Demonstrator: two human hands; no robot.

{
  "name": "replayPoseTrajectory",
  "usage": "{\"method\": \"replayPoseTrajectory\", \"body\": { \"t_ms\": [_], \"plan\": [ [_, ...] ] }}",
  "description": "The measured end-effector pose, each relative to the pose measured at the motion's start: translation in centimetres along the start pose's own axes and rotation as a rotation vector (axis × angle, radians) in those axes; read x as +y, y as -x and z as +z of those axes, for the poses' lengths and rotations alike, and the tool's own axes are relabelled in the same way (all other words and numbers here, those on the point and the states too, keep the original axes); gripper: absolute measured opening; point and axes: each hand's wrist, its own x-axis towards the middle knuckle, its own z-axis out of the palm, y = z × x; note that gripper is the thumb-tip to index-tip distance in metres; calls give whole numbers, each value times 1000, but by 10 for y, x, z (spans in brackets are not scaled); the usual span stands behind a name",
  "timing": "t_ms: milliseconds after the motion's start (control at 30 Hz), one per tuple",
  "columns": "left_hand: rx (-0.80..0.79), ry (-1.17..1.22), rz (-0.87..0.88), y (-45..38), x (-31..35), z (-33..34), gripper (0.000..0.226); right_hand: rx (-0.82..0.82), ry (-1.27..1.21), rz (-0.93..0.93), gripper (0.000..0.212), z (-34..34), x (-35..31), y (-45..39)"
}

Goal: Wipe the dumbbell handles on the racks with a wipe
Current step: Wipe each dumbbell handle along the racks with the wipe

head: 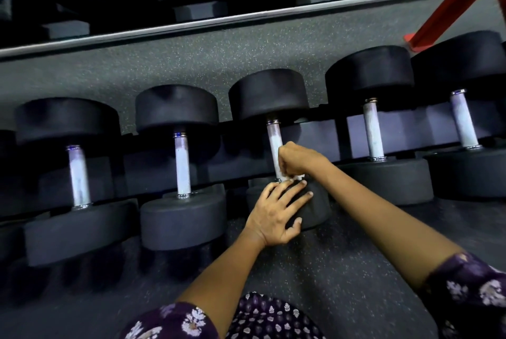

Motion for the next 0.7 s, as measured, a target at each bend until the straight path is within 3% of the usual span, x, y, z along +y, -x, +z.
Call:
{"method": "replayPoseTrajectory", "body": {
  "t_ms": [167, 367, 433, 500, 700],
  "plan": [
    [3, -5, 1, 0, -1, 0, 53, 20, -202, -30, 15, 4, 19, 4],
    [0, -12, -3, 0, 0, -1, 53, 40, -200, 332, 22, 11, 27, -7],
    [-5, -9, -8, 0, 0, -1, 53, -19, -225, 413, 24, 14, 25, -15],
    [8, -15, -8, -1, -2, 0, 53, -101, -289, 423, 9, 13, 24, -22],
    [25, -22, 8, 0, 0, 1, 53, -352, -662, 314, 31, 6, 47, -21]
  ]
}}
